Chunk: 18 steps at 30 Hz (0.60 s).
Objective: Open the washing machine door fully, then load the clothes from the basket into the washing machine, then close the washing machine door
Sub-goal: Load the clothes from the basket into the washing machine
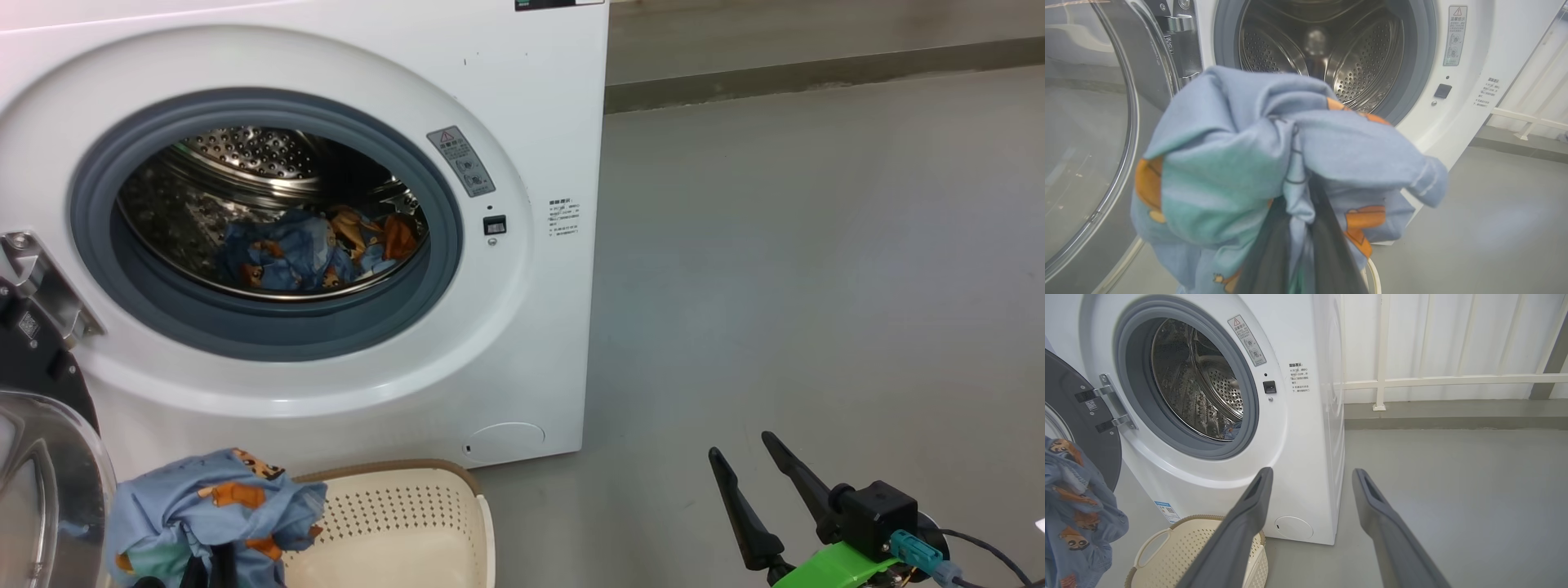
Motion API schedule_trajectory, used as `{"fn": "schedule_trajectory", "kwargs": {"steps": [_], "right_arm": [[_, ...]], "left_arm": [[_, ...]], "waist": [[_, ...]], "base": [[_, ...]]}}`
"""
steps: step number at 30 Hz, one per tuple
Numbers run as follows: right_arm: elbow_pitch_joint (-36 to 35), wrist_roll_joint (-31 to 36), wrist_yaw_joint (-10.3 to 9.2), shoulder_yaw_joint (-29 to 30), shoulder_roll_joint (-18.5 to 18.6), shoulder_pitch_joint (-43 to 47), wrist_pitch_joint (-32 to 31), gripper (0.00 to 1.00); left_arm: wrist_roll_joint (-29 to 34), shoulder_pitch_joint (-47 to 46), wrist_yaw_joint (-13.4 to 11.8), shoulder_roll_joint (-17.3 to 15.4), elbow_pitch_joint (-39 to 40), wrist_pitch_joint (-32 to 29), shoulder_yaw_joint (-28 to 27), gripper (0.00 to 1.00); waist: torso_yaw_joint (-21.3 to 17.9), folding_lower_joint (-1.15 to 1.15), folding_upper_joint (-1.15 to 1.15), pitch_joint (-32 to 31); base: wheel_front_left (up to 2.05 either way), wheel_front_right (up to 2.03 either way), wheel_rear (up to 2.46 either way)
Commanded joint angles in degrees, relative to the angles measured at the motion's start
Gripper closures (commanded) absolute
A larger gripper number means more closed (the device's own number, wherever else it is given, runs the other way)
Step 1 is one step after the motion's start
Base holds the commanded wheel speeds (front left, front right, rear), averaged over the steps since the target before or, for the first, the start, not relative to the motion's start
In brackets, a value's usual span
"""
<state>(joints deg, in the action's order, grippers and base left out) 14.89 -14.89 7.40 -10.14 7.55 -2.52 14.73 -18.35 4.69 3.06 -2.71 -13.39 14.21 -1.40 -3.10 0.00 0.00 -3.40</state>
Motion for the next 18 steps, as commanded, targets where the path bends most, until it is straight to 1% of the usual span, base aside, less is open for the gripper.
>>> {"fn": "schedule_trajectory", "kwargs": {"steps": [1, 18], "right_arm": [[-1.2, -0.4, 0.09, -0.9, 0.2, -1.2, 0.3, 0.0], [-1.1, 0.1, 0.09, 0.4, -0.4, -0.9, 0.3, 0.0]], "left_arm": [[0.5, -1.5, 0.2, -0.4, 1.7, 0.8, -2.1, 1.0], [0.6, -1.6, 0.8, -0.3, 1.8, 0.8, -2.5, 1.0]], "waist": [[0.0, 0.0, 0.0, 0.0], [-0.7, 0.0, 0.0, 1.3]], "base": [[0.0, 0.0, 0.0], [0.0, 0.0, 0.0]]}}
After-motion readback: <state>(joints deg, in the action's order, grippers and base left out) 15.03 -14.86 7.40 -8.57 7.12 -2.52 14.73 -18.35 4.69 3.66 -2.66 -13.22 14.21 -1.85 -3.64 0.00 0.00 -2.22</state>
